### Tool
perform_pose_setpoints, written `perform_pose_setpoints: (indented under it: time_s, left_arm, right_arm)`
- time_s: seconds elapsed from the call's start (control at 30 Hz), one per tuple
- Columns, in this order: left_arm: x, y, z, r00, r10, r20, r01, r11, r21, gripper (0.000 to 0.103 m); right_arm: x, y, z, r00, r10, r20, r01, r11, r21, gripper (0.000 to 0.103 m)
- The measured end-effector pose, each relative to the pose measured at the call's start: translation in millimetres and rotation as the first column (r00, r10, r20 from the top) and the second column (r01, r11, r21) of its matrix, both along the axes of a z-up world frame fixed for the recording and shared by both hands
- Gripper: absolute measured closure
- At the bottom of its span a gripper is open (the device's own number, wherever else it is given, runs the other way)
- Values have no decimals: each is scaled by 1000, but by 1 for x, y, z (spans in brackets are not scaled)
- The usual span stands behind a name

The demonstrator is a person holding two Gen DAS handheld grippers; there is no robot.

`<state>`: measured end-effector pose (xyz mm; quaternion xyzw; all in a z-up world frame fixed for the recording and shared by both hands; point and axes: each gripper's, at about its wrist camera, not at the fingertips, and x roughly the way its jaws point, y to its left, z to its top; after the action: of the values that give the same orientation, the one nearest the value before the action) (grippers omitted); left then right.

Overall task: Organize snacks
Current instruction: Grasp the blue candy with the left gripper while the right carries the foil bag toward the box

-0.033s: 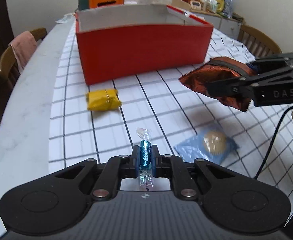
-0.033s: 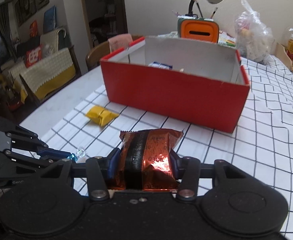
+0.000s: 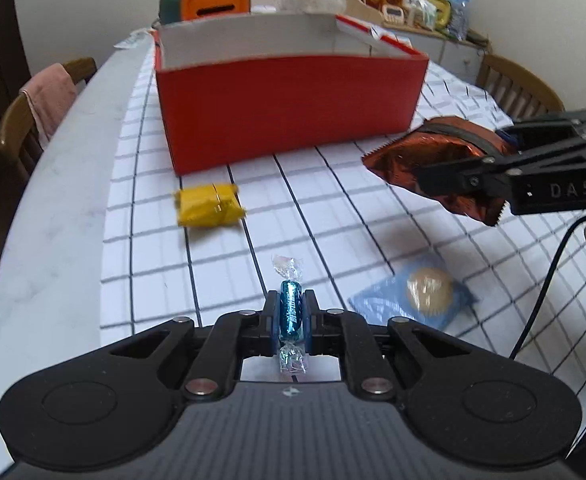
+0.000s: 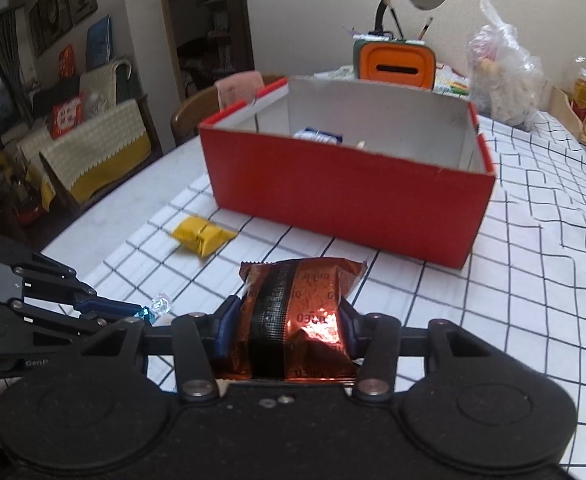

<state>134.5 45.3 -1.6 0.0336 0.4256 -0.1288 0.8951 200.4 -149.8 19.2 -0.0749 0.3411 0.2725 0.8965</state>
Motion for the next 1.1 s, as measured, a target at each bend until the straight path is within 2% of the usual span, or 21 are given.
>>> perform_pose_setpoints:
  time_s: [0.23,0.5,0.7,0.9,1.0,1.1]
  left_arm:
    - [14,0,36,995,33,97,-32,999,-12,92]
    - [46,-10,82,975,65,213,-64,998,-11,92]
    - [80,-16,99,963,108,248,-111,994,-3,92]
    - [117,-20,97,960,142,241,-145,989,-3,92]
    - [123,-16,87,969,145,199,-144,989,-21,92]
    - [120,-14,70,983,114,142,-117,993,14,92]
  right_arm:
    - [6,-10,22,998,-31,46,29,999,45,54]
    - [23,-18,60,989,-74,131,62,994,92,54]
    - [51,-18,79,982,-100,162,85,991,101,54]
    - [84,-14,83,979,-127,160,115,990,86,54]
    - [99,-13,78,978,-149,143,137,987,89,54]
    - [103,-18,73,981,-149,121,134,983,125,54]
